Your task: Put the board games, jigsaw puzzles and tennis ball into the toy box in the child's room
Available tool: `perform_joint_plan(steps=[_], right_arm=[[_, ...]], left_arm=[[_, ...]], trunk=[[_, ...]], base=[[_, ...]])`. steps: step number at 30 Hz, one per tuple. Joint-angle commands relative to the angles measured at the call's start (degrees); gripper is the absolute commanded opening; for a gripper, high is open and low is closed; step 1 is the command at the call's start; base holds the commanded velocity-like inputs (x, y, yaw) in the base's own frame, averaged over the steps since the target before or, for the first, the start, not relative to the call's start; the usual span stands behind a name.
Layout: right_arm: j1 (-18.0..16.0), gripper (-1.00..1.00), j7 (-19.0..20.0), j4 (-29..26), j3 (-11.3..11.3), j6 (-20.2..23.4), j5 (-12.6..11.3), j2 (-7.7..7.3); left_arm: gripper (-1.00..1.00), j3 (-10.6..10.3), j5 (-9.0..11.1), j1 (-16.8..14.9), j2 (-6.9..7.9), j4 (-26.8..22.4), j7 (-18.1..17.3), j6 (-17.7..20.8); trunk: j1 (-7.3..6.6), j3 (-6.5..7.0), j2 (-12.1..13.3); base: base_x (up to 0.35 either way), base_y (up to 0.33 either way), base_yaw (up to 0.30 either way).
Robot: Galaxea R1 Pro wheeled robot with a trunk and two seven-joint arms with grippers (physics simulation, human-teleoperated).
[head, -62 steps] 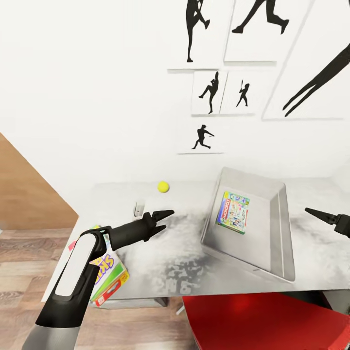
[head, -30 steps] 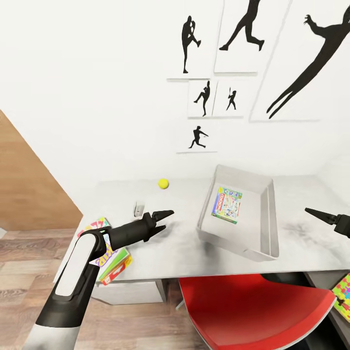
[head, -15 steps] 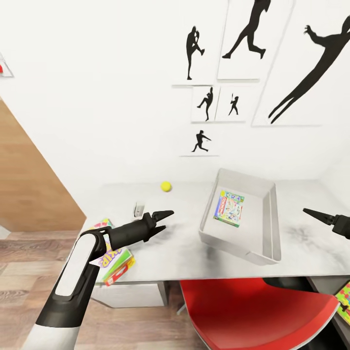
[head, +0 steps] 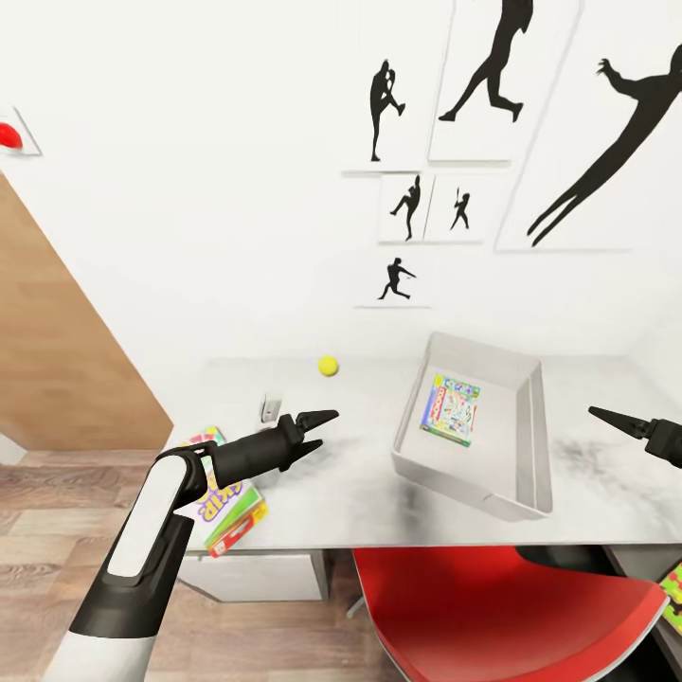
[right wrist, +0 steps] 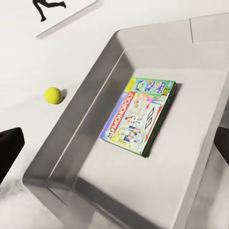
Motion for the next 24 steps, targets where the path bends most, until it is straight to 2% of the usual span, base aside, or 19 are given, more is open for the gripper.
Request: perform_joint_plan(steps=[1, 24], right_arm=[[-0.07, 1.0, 0.42, 0.0, -0.06, 0.25, 0.3, 0.0], [-0.07, 1.0, 0.34, 0.0, -0.05, 0.25, 0.3, 0.12]], left_arm=[[1.0, 0.03, 0.59, -0.05, -0.02, -0.06, 0.52, 0.15], [1.0, 0.02, 0.58, -0.05, -0.02, -0.13, 0.29, 0.15]], trunk=[[0.03, -0.05, -0.11], [0.03, 1.77, -0.11]], base=[[-0.016, 0.0, 0.049], [-0.097, 0.0, 0.084]])
